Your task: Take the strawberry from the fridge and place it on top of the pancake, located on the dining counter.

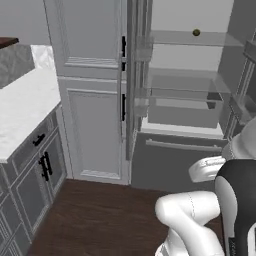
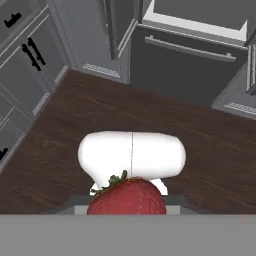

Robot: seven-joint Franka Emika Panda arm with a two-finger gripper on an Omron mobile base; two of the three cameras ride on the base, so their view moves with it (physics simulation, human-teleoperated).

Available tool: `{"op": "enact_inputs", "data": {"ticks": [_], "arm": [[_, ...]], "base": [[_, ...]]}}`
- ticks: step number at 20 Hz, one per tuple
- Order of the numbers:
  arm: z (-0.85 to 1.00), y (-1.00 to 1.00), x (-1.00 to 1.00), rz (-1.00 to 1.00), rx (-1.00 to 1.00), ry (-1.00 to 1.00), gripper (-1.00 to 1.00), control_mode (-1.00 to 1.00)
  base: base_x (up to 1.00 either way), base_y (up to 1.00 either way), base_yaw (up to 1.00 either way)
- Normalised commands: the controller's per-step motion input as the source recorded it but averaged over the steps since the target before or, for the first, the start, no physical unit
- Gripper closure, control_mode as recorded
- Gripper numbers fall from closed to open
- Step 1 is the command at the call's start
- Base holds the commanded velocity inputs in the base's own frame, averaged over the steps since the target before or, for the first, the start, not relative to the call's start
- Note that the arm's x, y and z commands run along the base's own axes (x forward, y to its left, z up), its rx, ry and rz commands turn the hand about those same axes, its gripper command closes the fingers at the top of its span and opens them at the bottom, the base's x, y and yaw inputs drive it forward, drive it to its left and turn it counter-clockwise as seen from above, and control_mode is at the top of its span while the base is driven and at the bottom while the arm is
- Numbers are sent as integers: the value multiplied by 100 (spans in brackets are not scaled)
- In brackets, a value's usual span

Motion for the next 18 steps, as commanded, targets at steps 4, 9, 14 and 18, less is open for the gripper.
{"op": "enact_inputs", "data": {"ticks": [4, 9, 14, 18], "arm": [[0, 0, 0, 0, 0, 0, 100, 100], [0, 0, 0, 0, 0, 0, 100, 100], [0, 0, 0, 0, 0, 0, 100, 100], [0, 0, 0, 0, 0, 0, 100, 100]], "base": [[-65, 23, 73], [-50, 30, 76], [-41, 57, 82], [-26, 80, 78]]}}
